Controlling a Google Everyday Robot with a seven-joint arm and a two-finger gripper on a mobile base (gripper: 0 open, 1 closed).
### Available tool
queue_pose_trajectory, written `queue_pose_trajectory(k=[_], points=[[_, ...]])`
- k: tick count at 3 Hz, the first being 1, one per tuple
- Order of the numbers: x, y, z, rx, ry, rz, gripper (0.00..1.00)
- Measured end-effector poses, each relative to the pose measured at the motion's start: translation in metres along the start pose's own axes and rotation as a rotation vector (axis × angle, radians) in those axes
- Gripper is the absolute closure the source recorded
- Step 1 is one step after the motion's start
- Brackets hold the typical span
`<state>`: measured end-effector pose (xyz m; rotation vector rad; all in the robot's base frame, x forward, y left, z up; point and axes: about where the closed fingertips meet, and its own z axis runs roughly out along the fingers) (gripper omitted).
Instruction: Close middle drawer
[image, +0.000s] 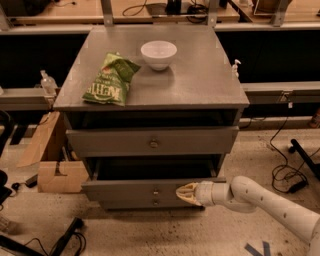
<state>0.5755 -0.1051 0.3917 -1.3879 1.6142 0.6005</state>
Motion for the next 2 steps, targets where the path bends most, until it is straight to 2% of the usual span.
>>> queue_pose_trajectory(k=[1,2], points=[[-0.001,-0.01,0.006,0.003,0.002,-0.002,1.0],[-0.003,-0.039,0.023,0.01,0.008,-0.007,1.0]])
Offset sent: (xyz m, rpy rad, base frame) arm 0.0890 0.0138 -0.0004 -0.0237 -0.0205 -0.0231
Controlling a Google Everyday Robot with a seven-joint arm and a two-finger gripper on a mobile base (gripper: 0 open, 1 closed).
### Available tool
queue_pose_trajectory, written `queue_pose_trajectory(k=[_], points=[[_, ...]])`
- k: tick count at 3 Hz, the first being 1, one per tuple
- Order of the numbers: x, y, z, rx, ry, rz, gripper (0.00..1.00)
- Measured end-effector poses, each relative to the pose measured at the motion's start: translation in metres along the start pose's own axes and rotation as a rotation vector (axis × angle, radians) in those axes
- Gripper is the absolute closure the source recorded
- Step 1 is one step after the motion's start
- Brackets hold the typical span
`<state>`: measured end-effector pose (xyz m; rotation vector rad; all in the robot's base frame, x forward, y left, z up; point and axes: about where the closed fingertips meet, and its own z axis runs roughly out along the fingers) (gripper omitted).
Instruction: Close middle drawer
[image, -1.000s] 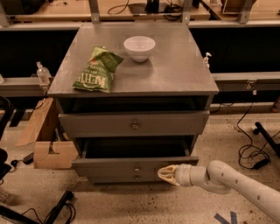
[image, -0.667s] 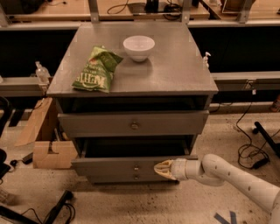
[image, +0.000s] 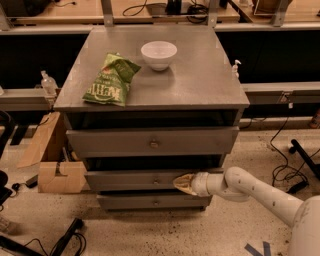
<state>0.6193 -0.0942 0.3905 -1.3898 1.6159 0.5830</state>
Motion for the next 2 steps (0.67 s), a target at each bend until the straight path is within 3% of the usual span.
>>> queue_pose_trajectory(k=[2], points=[[-0.0015,-0.0112,0.0136,-0.008,0.006,-0.008,1.0]])
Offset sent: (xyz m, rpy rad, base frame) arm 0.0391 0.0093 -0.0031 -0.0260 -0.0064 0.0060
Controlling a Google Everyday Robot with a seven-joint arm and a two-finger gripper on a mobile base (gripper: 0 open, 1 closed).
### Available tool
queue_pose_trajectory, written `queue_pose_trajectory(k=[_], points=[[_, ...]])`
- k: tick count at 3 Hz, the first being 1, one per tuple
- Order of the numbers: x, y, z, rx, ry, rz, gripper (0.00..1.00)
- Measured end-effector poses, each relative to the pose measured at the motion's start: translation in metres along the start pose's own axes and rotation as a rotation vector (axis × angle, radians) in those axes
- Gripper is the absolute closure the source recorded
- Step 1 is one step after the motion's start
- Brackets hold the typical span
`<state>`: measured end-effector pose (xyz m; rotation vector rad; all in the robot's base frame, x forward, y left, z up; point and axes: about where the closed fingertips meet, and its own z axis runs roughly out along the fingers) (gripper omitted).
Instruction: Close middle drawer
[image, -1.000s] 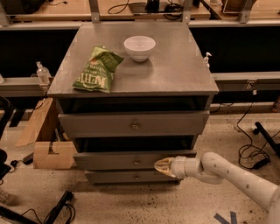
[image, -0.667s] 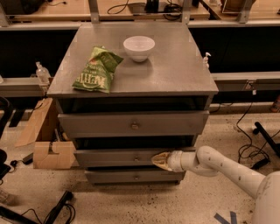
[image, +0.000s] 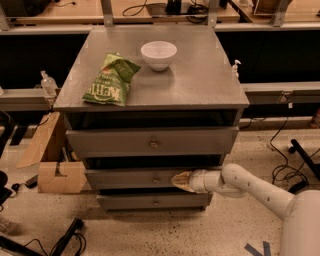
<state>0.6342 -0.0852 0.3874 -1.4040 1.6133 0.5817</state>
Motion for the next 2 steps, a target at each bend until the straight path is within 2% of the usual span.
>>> queue_pose_trajectory(k=[2], points=[[-0.0022,-0.0036,0.0042,0.003,-0.002,0.001,1.0]])
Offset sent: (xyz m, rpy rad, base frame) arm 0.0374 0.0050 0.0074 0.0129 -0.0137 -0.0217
